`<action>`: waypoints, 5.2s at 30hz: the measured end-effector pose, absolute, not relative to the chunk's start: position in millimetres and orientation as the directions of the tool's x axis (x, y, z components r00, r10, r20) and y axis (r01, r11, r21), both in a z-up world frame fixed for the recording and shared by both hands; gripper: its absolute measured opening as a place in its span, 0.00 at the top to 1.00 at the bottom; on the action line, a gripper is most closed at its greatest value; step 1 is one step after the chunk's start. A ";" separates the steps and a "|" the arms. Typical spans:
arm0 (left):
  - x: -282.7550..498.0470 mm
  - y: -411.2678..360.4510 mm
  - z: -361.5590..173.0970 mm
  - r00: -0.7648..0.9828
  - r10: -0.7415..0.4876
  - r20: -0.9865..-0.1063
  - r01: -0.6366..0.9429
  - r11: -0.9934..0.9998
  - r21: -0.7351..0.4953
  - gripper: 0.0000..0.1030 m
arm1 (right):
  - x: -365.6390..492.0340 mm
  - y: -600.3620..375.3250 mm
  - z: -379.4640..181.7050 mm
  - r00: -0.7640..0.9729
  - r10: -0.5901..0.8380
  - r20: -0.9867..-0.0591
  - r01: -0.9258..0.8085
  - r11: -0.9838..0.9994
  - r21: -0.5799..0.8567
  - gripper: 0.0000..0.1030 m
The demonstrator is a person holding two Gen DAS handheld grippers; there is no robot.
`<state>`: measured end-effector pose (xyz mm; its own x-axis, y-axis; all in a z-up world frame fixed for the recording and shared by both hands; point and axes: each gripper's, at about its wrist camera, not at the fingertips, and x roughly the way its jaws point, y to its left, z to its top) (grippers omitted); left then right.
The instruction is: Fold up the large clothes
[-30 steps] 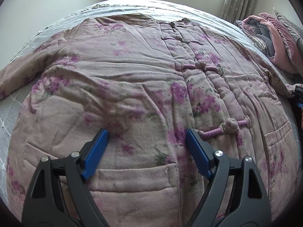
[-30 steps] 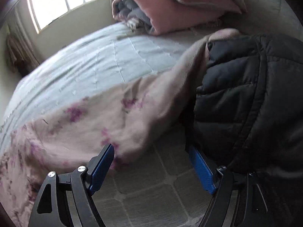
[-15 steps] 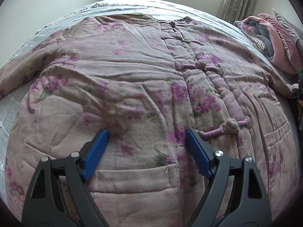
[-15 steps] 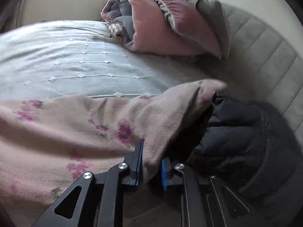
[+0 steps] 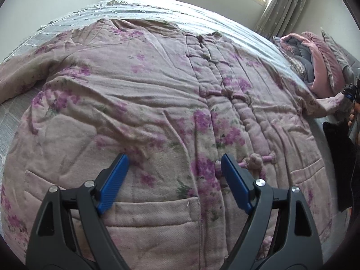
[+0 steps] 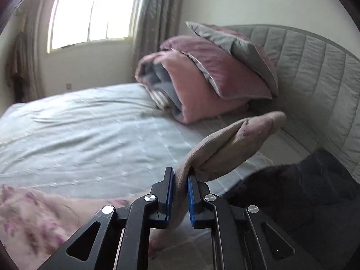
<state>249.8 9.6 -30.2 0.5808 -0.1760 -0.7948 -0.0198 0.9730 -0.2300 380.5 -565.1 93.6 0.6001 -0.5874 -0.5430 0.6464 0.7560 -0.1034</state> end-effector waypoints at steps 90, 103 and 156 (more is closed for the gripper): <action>258.8 96.5 -17.0 0.631 -0.215 -0.746 -0.221 0.871 -0.438 0.19 | 391.0 -97.7 -39.4 0.604 0.195 -0.773 -0.432 0.895 -0.111 0.70; 258.0 127.6 -13.7 0.650 -0.234 -0.723 -0.284 0.808 -0.516 0.19 | 383.7 -68.2 -34.5 0.565 0.204 -0.799 -0.456 0.885 -0.096 0.47; 273.2 467.1 106.2 0.664 0.444 -0.602 -0.721 0.593 -0.358 0.86 | 142.1 -330.4 8.9 0.703 0.324 -0.633 0.031 0.875 0.483 0.19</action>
<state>273.2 467.1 106.2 0.6637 0.4443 -0.6018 -0.7215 0.5926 -0.3581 142.1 -330.4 8.9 0.7032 0.3243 -0.6327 0.0315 0.8748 0.4834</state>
